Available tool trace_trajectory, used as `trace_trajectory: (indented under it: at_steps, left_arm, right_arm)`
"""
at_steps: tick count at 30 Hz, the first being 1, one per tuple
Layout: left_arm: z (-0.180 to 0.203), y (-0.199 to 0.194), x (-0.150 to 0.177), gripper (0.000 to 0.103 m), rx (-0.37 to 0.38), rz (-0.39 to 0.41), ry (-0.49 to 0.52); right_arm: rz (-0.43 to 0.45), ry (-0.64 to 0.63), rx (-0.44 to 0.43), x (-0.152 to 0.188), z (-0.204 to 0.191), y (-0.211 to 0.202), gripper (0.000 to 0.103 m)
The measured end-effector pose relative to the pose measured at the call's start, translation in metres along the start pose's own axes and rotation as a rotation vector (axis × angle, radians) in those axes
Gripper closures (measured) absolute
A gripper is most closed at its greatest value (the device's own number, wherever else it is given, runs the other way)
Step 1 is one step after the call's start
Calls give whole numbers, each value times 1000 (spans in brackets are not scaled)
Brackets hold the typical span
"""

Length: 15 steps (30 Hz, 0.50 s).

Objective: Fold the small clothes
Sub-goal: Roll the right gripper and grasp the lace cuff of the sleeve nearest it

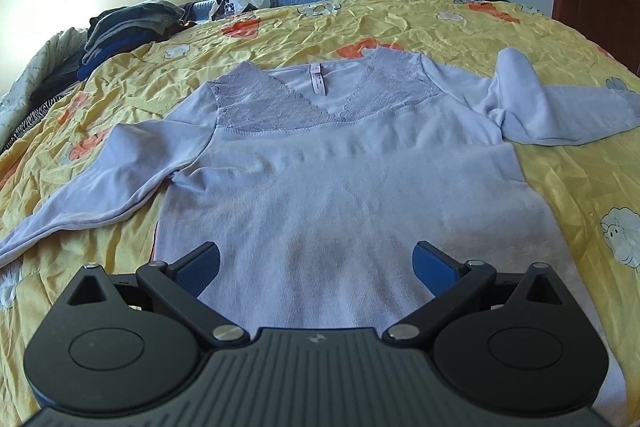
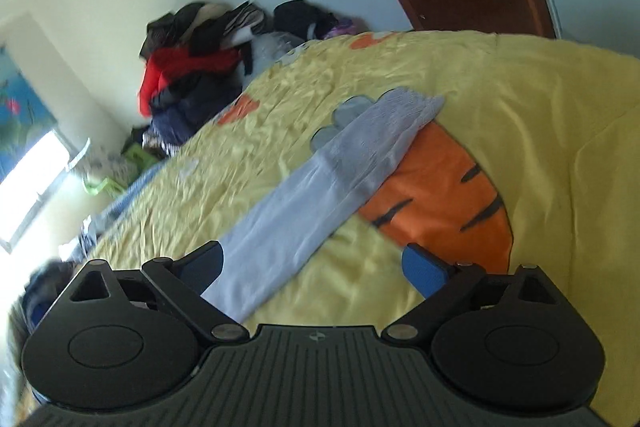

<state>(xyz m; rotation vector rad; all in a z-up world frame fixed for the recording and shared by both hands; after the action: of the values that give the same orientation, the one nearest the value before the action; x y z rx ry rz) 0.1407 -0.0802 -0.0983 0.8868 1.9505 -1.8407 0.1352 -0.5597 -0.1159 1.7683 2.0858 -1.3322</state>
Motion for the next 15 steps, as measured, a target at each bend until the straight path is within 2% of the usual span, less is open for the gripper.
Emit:
trace_trajectory:
  at_steps: [3,10,15]
  left_arm:
    - [0,2,0,0,-3,-7,-3]
    - [4,3,0,0,-4,-12,8]
    - [2,4,0,0,-8,-16,1]
  right_arm:
    - [44,46,-67,-13,6,15,5]
    - [81,15,-56,-29,-3,50,7]
    - [122,23,-56,-45,-4,60,10]
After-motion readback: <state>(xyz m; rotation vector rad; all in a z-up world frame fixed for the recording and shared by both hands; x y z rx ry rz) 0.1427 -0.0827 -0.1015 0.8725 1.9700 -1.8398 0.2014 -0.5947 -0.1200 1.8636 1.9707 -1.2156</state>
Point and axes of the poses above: each gripper's, at about its wrist camera, not at the fingertips, and y roughly the way its jaws point, z to its right, x to its underside, the point moved 10 cm from there along y, roughly the way its jaws point, and after that the axes turned 7 degrees about -z, right-handed, at the moved point
